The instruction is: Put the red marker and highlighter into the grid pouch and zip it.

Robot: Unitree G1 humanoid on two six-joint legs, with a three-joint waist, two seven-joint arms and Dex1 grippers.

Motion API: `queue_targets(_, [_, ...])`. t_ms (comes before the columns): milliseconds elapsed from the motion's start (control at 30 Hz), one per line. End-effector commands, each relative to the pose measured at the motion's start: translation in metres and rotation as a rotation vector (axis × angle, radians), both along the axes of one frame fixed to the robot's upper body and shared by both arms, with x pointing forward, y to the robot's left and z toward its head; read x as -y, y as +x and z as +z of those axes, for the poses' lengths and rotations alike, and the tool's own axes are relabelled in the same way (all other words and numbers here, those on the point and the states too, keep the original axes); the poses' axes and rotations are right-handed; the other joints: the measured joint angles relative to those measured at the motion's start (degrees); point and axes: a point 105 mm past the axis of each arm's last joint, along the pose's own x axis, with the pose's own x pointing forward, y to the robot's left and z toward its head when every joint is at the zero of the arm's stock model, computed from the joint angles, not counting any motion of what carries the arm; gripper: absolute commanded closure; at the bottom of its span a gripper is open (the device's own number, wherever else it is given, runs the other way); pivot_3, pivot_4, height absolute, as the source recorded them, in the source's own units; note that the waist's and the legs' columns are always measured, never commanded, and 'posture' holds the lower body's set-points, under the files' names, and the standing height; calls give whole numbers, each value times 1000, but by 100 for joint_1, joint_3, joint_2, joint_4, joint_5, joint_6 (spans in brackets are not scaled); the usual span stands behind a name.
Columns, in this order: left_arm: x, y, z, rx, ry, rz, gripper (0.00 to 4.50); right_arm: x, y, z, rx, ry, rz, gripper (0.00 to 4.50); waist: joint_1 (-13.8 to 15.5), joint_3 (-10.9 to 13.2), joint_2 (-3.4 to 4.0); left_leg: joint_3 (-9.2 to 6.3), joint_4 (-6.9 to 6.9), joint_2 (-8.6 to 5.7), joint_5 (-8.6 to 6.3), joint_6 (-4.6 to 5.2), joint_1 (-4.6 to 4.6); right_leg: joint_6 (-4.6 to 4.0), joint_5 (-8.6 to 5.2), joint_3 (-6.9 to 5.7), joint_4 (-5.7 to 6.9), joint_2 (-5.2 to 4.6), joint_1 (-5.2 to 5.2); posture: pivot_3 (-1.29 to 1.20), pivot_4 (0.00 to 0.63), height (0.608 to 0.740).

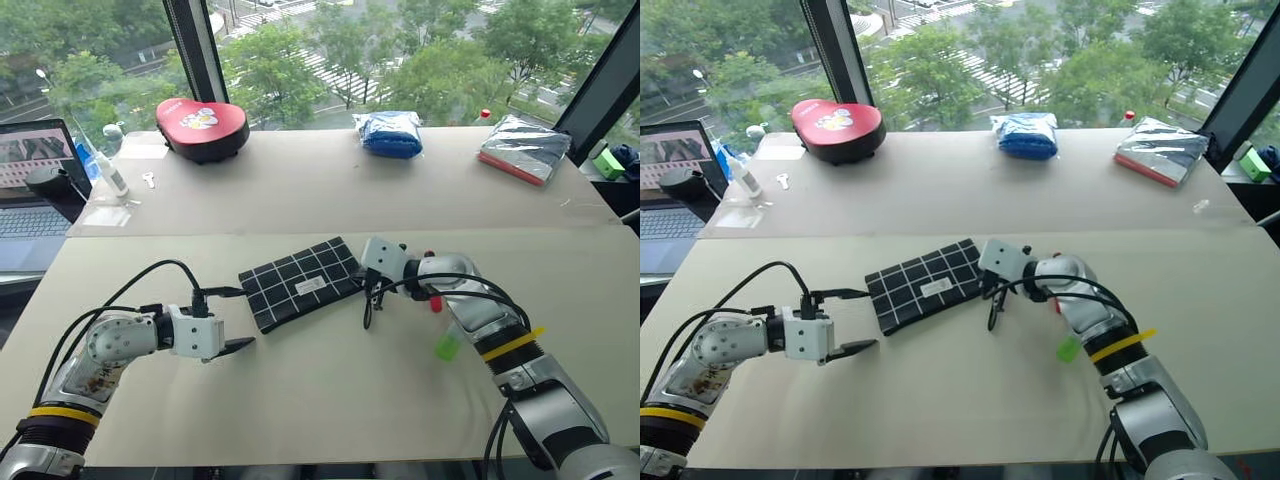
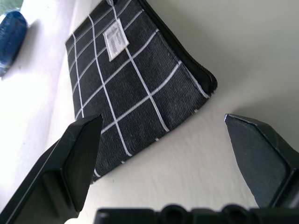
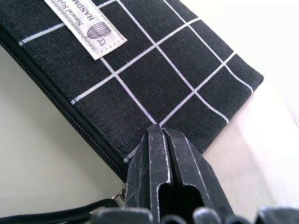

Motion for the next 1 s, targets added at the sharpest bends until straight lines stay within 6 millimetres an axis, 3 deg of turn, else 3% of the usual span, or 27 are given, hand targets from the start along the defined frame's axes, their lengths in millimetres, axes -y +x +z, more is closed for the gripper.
queue_targets(33, [11, -9, -19, 7, 17, -43, 0, 16, -6, -27, -91, -67, -33, 4428, 9, 0, 0, 0, -1, 0, -9, 14, 13, 1, -1, 1, -2, 0, 15, 0, 150, 740])
queue_targets(233, [11, -6, -30, 73, 32, -46, 0, 16, -6, -25, -84, -62, -32, 4428, 27, -2, 3, 1, -6, -2, -17, 23, 34, 3, -2, 5, -5, 0, 32, 0, 150, 740])
queue_targets(433, [10, 2, -26, 156, 20, -55, 0, 15, -6, -23, -81, -55, -31, 4428, 69, -4, 5, 1, -6, -1, -24, 34, 40, 4, -3, 7, 0, 1, 37, 0, 150, 740])
queue_targets(833, [22, 5, -37, 165, 10, -120, 0, 15, -8, -25, -84, -49, -36, 4428, 146, -8, 9, 1, -8, 0, -24, 34, 47, 5, -3, 15, 3, 8, 40, 0, 150, 740])
queue_targets(933, [26, 6, -36, 163, -5, -128, 709, 16, -8, -24, -83, -48, -39, 4500, 151, -9, 11, 2, -8, 0, -24, 35, 47, 5, -3, 16, 3, 8, 40, 0, 150, 740])
queue_targets(1000, [28, 5, -37, 157, -9, -142, 1454, 17, -7, -24, -81, -49, -42, 4500, 152, -9, 11, 1, -8, 0, -24, 35, 46, 6, -4, 15, 3, 9, 39, 0, 150, 740])
